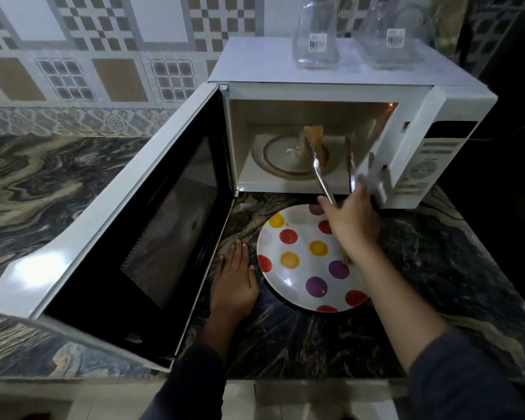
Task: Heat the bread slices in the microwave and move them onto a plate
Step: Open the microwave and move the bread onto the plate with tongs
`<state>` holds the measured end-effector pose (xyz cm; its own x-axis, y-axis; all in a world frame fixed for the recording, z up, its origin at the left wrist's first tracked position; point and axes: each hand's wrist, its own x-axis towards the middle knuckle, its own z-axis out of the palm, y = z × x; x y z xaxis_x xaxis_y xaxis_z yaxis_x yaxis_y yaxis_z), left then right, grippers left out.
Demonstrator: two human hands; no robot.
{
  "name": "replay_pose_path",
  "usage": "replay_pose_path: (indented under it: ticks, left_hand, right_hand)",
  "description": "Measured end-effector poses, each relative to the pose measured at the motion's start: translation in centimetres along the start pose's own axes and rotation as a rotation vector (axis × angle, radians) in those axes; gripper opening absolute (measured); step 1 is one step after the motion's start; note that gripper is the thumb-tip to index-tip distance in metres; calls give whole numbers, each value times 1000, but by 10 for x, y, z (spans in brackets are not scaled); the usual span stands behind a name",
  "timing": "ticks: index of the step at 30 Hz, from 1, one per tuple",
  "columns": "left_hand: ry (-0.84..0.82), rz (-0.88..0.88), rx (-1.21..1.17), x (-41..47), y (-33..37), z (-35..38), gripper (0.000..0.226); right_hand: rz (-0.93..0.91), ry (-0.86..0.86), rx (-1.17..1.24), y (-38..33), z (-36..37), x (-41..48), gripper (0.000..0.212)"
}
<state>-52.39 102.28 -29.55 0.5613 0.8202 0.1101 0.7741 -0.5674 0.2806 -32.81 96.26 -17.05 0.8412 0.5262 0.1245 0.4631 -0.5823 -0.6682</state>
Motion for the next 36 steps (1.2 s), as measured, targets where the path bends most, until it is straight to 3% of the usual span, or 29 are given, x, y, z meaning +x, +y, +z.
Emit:
replay_pose_path:
  ticks: [11,18,23,29,36]
  left_hand:
    - [15,-36,-49,2,3,-5,73]
    - [2,-36,-59,1,2,-6,67]
    - [15,-50,-19,1,2,-5,59]
    - [23,-36,-86,0,3,-6,74]
    - [22,-35,-51,0,3,-5,81]
  right_hand:
    - [221,-190,-51,-31,57,109,43]
    - [179,-238,-87,-33,72,126,36]
    - [154,-200,-122,-25,71,114,35]
    - [73,-138,-110,-29,48,73,36]
    - [-61,-207,-14,6,29,-32,46]
